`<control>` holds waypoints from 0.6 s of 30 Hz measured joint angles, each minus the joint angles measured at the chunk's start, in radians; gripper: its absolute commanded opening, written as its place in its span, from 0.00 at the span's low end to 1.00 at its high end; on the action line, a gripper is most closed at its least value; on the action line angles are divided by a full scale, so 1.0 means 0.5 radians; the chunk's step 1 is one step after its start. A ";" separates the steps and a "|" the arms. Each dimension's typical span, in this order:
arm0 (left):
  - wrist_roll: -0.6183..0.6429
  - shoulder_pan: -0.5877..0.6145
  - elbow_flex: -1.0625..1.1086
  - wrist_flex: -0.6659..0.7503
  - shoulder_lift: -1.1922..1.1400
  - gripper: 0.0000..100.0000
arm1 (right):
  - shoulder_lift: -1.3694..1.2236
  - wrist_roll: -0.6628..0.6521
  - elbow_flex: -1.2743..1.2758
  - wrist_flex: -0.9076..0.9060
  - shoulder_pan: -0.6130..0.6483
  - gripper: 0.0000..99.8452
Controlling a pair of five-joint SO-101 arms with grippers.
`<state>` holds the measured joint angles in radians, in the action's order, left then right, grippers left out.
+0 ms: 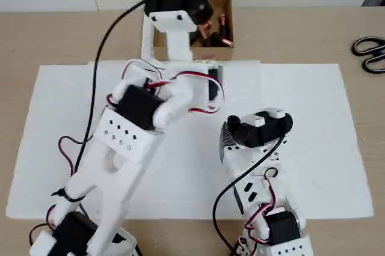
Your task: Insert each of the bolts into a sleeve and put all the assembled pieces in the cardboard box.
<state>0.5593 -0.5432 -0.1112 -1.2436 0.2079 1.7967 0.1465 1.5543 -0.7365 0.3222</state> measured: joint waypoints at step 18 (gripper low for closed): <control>0.012 -0.055 0.758 0.509 0.377 0.01 | 0.000 0.003 0.000 0.000 0.006 0.00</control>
<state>0.5654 -0.5708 0.2677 -0.9889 0.3966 1.7967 0.1481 1.5543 -0.7365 0.3253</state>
